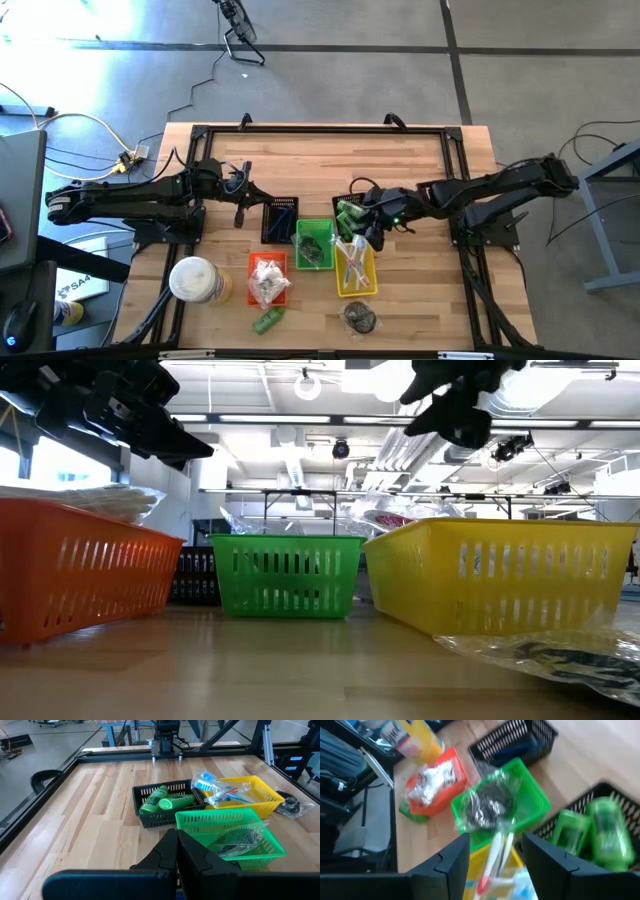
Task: Pick & Place Travel size toiletries
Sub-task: Put the black hairbrush into the green bin
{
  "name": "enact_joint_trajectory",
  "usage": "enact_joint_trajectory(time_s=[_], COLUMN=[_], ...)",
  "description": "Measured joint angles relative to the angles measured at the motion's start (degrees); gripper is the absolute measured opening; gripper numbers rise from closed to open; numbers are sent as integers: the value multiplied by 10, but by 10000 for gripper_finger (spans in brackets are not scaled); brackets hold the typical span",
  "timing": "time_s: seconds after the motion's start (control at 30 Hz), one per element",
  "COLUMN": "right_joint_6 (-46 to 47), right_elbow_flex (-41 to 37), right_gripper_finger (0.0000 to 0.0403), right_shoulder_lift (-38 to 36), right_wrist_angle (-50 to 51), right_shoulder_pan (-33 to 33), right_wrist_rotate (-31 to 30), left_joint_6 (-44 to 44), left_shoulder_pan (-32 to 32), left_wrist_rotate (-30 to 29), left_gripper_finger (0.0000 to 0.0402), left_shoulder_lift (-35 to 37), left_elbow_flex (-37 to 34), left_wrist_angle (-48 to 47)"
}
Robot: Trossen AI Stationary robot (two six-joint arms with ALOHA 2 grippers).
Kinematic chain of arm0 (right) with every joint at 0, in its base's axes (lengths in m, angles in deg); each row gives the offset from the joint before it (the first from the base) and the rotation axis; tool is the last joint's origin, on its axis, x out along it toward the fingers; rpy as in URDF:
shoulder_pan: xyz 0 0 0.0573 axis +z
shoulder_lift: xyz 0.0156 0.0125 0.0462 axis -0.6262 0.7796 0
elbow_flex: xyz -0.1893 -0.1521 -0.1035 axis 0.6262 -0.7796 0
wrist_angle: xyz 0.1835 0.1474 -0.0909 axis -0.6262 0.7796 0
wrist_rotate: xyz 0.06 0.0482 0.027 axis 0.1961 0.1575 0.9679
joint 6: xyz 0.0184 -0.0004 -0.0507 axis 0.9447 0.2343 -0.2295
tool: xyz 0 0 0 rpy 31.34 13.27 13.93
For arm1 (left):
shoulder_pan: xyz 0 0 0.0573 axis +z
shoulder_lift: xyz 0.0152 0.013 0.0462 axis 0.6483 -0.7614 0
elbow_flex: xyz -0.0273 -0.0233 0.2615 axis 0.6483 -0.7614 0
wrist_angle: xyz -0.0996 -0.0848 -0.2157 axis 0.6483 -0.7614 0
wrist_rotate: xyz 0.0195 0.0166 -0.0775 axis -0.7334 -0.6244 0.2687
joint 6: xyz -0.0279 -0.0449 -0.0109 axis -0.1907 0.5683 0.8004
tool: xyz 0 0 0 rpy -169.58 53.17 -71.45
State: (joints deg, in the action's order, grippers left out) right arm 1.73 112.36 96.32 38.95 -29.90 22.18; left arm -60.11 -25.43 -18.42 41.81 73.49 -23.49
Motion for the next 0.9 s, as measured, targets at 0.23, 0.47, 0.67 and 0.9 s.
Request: enact_joint_trajectory(time_s=[0.23,0.47,0.67,0.9], right_joint_6=[89,173,264,346], right_elbow_flex=[0,0,0,0], right_gripper_finger=[171,171,171,171], right_shoulder_lift=[0,0,0,0], right_wrist_angle=[28,30,46,55], right_shoulder_pan=[49,110,169,234], right_wrist_rotate=[9,-41,-83,-113], left_joint_6=[0,0,0,0], left_shoulder_pan=[0,0,0,0], left_wrist_rotate=[0,0,0,0], left_gripper_finger=[0,0,0,0], left_shoulder_lift=[0,0,0,0], left_elbow_flex=[0,0,0,0], left_wrist_angle=[0,0,0,0])
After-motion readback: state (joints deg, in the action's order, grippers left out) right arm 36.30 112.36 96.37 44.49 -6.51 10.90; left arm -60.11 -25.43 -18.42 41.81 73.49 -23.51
